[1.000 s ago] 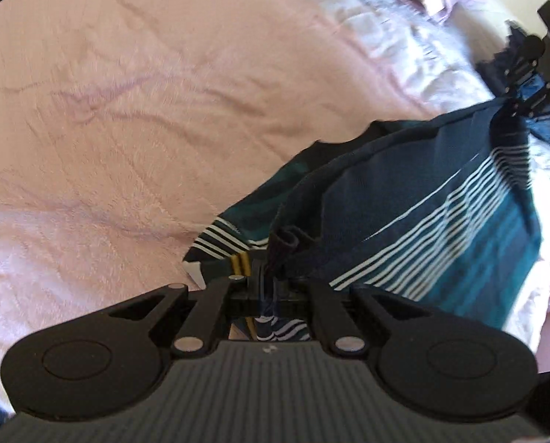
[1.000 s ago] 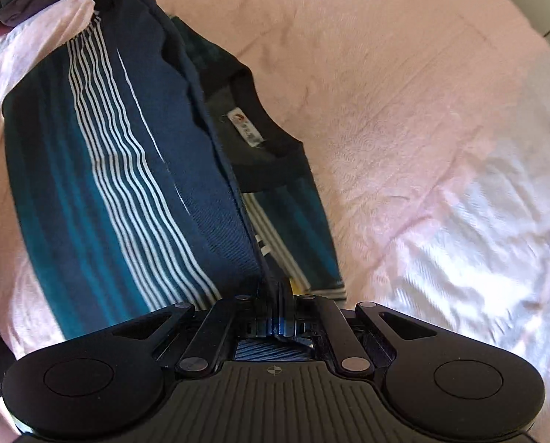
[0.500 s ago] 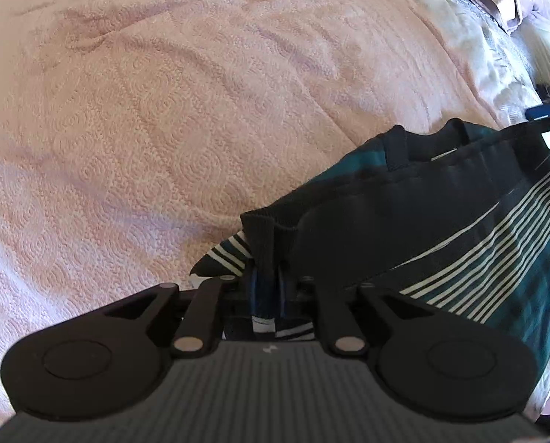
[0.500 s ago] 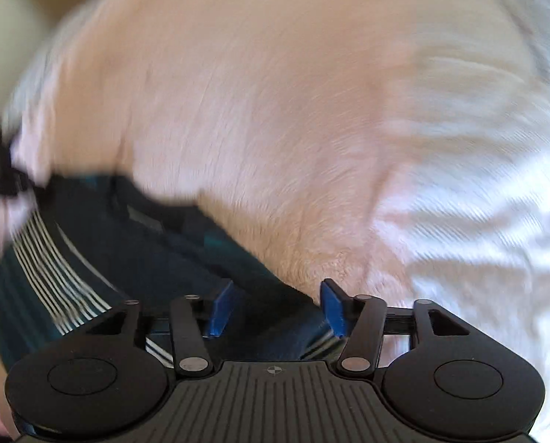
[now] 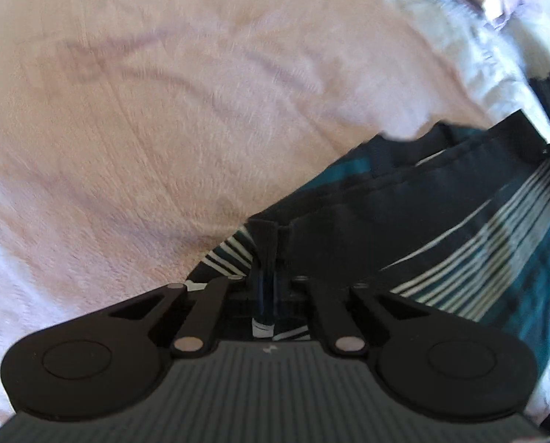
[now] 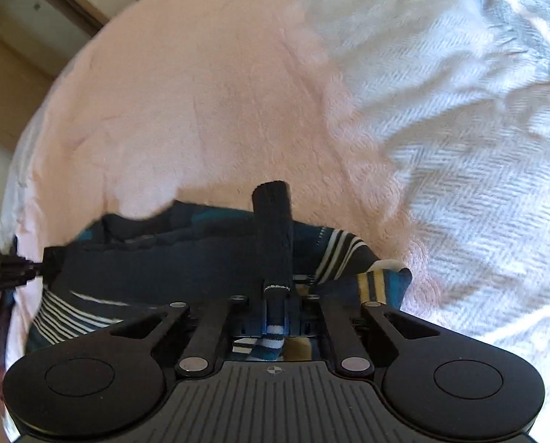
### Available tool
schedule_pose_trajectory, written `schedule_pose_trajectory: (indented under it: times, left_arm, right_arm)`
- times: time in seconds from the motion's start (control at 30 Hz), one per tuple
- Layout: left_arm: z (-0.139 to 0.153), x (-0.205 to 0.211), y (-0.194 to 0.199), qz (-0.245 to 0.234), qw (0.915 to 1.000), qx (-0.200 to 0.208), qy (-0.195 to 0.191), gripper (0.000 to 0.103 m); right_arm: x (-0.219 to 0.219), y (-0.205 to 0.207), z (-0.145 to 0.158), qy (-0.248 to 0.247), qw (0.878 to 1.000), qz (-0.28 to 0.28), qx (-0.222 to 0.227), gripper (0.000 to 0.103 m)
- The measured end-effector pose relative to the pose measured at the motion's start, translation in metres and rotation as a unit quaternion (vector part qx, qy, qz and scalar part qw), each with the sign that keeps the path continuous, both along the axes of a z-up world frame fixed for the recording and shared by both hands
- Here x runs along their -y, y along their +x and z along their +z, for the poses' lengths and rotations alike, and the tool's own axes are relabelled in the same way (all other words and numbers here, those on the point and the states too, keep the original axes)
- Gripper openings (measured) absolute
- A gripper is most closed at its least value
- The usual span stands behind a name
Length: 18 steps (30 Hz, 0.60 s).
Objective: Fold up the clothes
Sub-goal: 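Lift the hem with both grippers and fold it toward the collar, then open both grippers and press the folded sweater flat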
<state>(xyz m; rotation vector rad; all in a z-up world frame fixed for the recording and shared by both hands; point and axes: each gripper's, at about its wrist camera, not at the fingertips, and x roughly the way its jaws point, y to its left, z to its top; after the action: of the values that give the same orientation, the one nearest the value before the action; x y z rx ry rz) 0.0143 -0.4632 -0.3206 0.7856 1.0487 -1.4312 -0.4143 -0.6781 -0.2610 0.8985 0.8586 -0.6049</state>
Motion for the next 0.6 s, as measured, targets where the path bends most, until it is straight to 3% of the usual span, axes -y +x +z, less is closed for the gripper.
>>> schedule_pose_trajectory:
  times: [0.07,0.17,0.4,0.6]
  left_arm:
    - [0.022,-0.005,0.006,0.011,0.9996,-0.013,-0.023,0.002]
    - [0.027,0.001,0.014,0.018,0.9990,-0.013,-0.039,0.003]
    - [-0.033,0.021,0.027,0.034,0.9994,0.000,-0.005,0.003]
    - [-0.044,0.016,0.030,0.050,0.9987,0.002,-0.009,0.004]
  right_arm:
    - [-0.003,-0.004,0.011,-0.005,1.000,-0.005,0.003,0.006]
    - [0.000,-0.011,0.022,-0.015,1.000,-0.013,0.009,0.006]
    - [0.020,0.003,-0.004,-0.019,0.999,-0.023,0.016,0.006]
    - [0.030,0.015,-0.029,-0.024,0.999,-0.019,0.008,0.006]
